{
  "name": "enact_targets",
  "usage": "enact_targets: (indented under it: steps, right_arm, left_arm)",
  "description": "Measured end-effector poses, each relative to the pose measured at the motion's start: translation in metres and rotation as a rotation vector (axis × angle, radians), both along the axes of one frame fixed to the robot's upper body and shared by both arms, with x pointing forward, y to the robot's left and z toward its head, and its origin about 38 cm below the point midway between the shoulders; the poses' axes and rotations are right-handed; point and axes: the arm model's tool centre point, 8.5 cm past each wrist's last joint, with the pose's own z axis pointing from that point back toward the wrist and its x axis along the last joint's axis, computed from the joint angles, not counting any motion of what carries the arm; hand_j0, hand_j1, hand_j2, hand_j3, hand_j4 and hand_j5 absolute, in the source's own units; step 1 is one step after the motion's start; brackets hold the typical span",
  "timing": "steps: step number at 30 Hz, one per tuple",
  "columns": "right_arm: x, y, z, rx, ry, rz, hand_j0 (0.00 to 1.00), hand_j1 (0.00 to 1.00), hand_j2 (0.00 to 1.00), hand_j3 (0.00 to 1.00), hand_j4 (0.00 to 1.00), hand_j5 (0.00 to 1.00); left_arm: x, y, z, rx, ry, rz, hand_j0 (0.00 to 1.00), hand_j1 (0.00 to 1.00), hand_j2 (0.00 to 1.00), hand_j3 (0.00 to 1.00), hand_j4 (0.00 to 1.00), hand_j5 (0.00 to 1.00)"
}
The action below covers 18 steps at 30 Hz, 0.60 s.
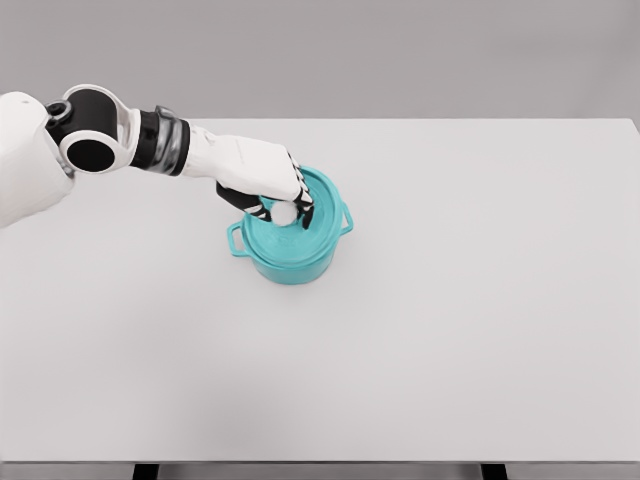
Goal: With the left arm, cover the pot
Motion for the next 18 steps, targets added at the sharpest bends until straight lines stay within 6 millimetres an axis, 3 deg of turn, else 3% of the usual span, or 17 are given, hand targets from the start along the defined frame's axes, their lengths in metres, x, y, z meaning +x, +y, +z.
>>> enact_targets:
  steps: [5, 18]
  right_arm:
    - [0.0000, 0.0000, 0.0000, 0.000, 0.000, 0.000, 1.00, 1.00, 1.00, 1.00, 1.00, 1.00]
    - [0.0010, 0.0000, 0.0000, 0.000, -0.002, 0.000, 1.00, 1.00, 1.00, 1.00, 1.00, 1.00]
  left_arm:
    - [0.0003, -0.0006, -0.0002, -0.011, 0.012, 0.009, 0.87, 0.87, 0.87, 0.87, 0.87, 0.87]
    - [0.0041, 0.0061, -0.0068, 0.020, 0.016, 0.021, 0.98, 0.98, 0.98, 0.98, 0.98, 0.98]
